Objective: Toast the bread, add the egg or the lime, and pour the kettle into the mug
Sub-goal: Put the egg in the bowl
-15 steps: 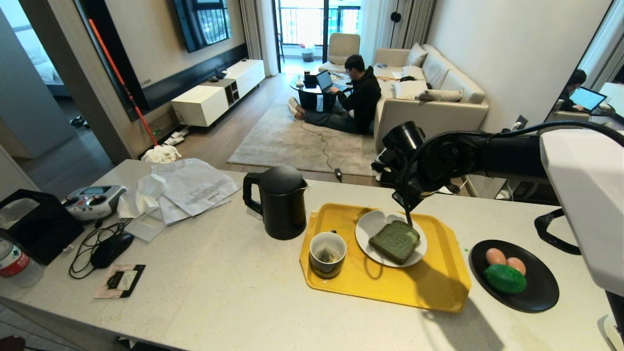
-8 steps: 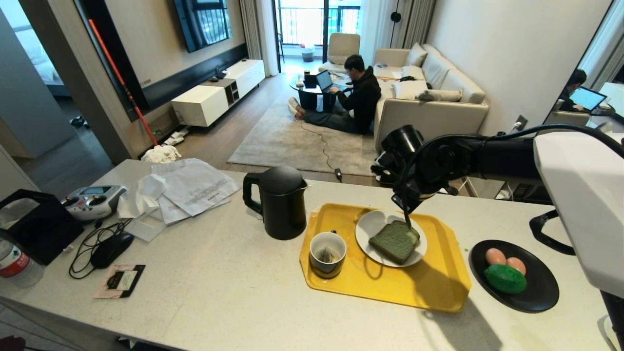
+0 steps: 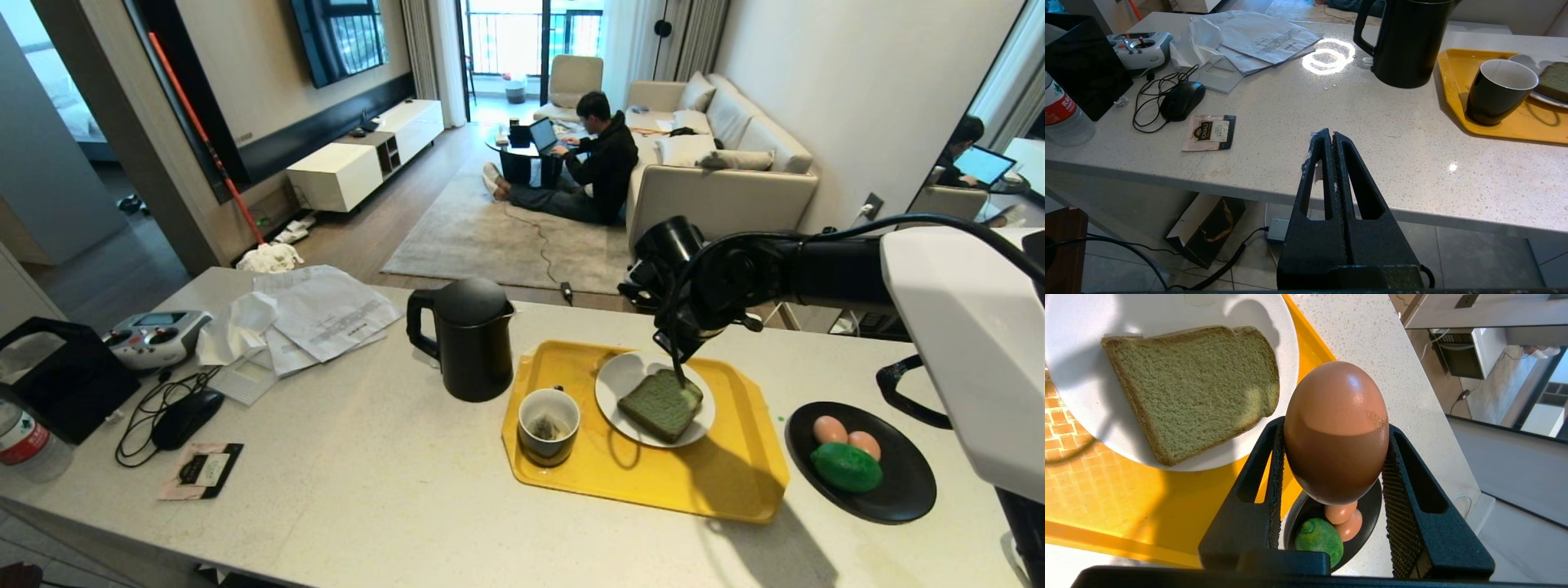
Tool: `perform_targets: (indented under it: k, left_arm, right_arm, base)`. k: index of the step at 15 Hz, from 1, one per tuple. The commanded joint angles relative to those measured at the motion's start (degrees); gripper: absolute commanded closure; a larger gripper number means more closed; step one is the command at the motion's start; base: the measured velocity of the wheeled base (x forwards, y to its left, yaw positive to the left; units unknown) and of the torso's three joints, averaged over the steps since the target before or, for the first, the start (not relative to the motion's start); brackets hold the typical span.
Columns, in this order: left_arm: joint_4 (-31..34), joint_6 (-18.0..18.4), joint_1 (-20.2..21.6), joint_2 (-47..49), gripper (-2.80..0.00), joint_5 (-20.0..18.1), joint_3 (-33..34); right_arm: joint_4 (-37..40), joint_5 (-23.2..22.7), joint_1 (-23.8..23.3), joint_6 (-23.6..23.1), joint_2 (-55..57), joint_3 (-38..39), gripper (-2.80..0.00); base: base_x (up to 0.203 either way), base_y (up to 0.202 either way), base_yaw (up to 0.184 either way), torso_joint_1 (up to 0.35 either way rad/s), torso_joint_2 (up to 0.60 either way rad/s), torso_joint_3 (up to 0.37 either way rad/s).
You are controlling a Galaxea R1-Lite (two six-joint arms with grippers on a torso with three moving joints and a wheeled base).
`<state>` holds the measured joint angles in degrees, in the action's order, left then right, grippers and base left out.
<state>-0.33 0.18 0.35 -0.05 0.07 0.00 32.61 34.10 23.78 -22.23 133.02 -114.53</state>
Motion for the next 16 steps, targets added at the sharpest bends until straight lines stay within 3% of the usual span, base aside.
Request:
perform_targets:
  k: [1,8,16]
  left_arm:
    - [0.0,0.0,0.0,0.0,0.0,0.0,0.0]
    - [0.0,0.0,0.0,0.0,0.0,0.0,0.0]
    - [0.0,0.0,0.0,0.0,0.0,0.0,0.0]
  right_arm:
    - [0.0,0.2,0.0,-1.0,0.6,0.0,0.0]
    - [-2.2,-0.3,-0.3,-3.9,5.2,0.0,0.0]
    - [-5.4,-3.9,-0.5,-2.3,10.9,0.0,0.0]
  base:
    - [0.0,0.0,0.0,0.0,0.0,0.0]
    - [0.0,0.0,0.0,0.0,0.0,0.0]
    - [0.0,0.0,0.0,0.0,0.0,0.0]
